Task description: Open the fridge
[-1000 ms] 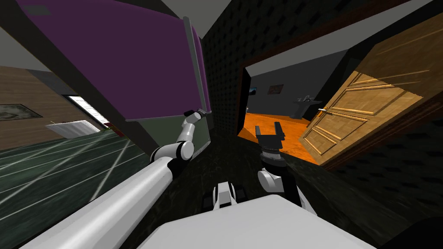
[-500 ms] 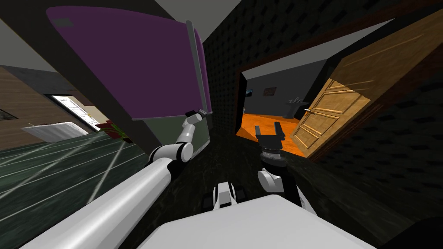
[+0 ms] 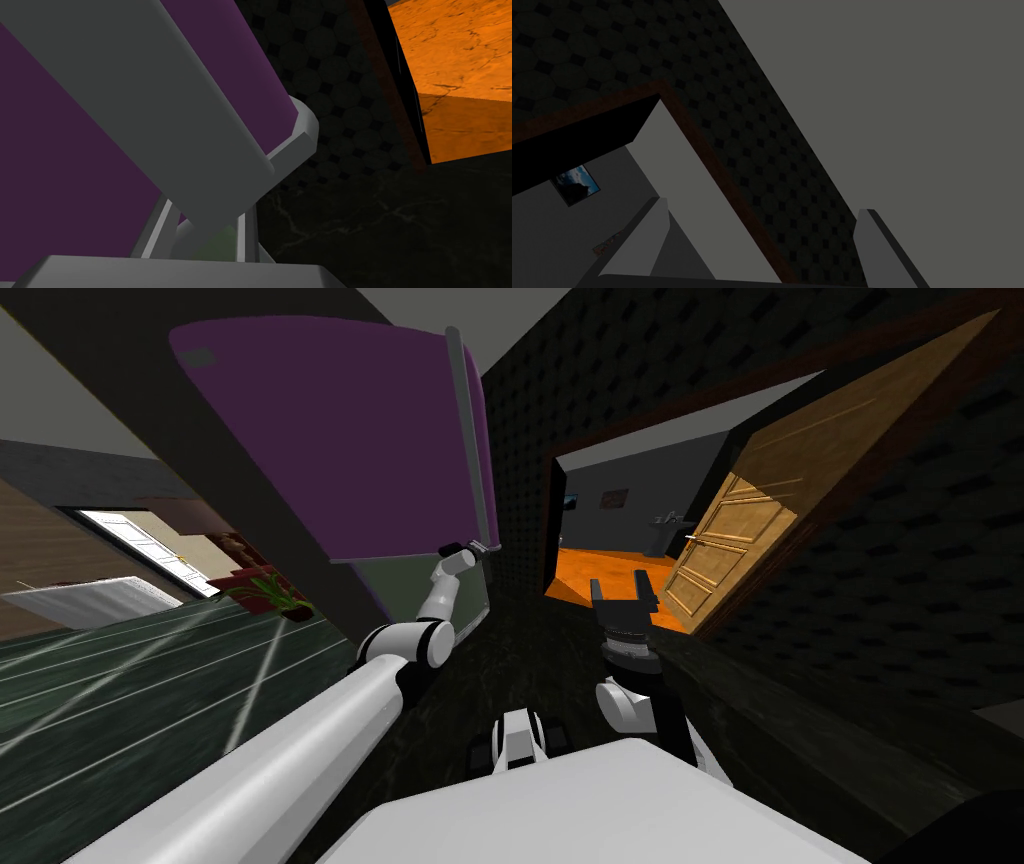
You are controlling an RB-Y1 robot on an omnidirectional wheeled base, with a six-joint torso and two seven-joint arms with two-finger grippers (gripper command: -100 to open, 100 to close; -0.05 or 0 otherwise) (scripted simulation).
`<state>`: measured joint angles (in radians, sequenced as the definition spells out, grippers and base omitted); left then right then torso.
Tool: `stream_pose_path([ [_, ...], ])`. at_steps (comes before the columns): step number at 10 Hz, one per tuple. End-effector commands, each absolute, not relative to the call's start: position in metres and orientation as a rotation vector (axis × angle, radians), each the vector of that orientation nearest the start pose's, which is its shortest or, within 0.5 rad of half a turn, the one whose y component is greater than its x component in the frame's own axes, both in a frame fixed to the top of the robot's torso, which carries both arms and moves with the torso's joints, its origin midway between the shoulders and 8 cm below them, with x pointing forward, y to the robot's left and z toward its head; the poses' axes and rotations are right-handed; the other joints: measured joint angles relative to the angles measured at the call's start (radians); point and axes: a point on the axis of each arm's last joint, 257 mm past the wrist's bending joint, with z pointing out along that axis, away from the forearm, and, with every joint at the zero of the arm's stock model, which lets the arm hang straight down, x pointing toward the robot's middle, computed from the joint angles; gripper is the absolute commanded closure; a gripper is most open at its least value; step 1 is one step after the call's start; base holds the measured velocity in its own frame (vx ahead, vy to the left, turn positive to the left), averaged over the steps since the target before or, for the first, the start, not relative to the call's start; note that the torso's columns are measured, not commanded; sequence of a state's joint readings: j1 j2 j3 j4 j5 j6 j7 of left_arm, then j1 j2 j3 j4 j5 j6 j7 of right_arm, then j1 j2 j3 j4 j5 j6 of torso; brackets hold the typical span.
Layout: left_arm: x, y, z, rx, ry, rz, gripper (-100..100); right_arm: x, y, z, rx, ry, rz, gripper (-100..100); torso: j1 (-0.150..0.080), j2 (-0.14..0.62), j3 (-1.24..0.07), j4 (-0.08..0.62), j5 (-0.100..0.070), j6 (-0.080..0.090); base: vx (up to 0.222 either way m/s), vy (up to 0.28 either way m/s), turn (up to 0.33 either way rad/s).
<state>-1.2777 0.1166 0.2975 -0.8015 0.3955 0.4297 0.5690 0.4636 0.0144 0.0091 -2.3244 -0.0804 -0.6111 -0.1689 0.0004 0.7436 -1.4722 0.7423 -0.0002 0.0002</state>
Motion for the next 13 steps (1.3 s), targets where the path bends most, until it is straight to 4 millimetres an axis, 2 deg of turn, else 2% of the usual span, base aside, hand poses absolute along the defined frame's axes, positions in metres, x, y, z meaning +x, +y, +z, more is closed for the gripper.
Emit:
stream_pose_path([
  [1,0.750,0.052,0.113,-1.778,0.945,-2.109,100,0.313,-0.280,0.074,0.612,0.374,1.571,0,-0.003,-0.002,-0.001,0.000,0.000,-0.002,-0.169,0.192,-0.054],
  [2,0.745,0.035,0.114,-1.773,0.975,-2.127,100,0.313,-0.280,0.074,0.612,0.374,1.571,0,-0.002,-0.001,-0.001,-0.001,0.000,-0.001,-0.180,0.258,-0.078],
  [3,0.745,0.035,0.114,-1.773,0.975,-2.127,100,0.313,-0.280,0.074,0.612,0.374,1.571,0,0.000,0.001,0.001,0.001,0.000,0.002,-0.191,0.211,-0.072],
  [5,0.734,0.000,0.116,-1.761,1.035,-2.162,100,0.313,-0.280,0.074,0.612,0.374,1.571,0,-0.003,0.002,0.002,0.000,-0.001,0.001,-0.208,0.226,-0.072],
  [6,0.734,0.000,0.116,-1.761,1.035,-2.162,100,0.313,-0.280,0.074,0.612,0.374,1.571,0,-0.003,0.003,0.002,0.000,-0.002,0.004,-0.212,0.233,-0.073],
  [7,0.734,0.005,0.127,-1.767,1.036,-2.160,-100,0.313,-0.280,0.074,0.612,0.374,1.571,0,-0.004,0.002,0.001,0.001,-0.001,0.001,-0.085,0.079,0.055],
  [9,0.732,0.006,0.144,-1.766,1.045,-2.166,-100,0.313,-0.280,0.074,0.612,0.373,1.571,0,-0.013,-0.010,-0.006,-0.002,-0.004,0.001,0.024,-0.067,0.071],
  [11,0.729,0.006,0.160,-1.766,1.053,-2.172,-100,0.313,-0.280,0.074,0.612,0.373,1.571,0,-0.006,-0.001,0.000,0.004,-0.002,0.003,0.045,-0.060,0.062],
  [12,0.729,0.006,0.160,-1.766,1.053,-2.172,-100,0.313,-0.280,0.074,0.612,0.373,1.571,0,-0.002,0.004,0.003,0.006,-0.001,0.004,0.022,-0.011,-0.007],
  [13,0.731,0.009,0.146,-1.792,1.060,-2.148,-100,0.313,-0.280,0.074,0.612,0.373,1.571,0,-0.001,0.008,0.005,0.007,0.000,0.003,0.015,0.000,0.004],
])
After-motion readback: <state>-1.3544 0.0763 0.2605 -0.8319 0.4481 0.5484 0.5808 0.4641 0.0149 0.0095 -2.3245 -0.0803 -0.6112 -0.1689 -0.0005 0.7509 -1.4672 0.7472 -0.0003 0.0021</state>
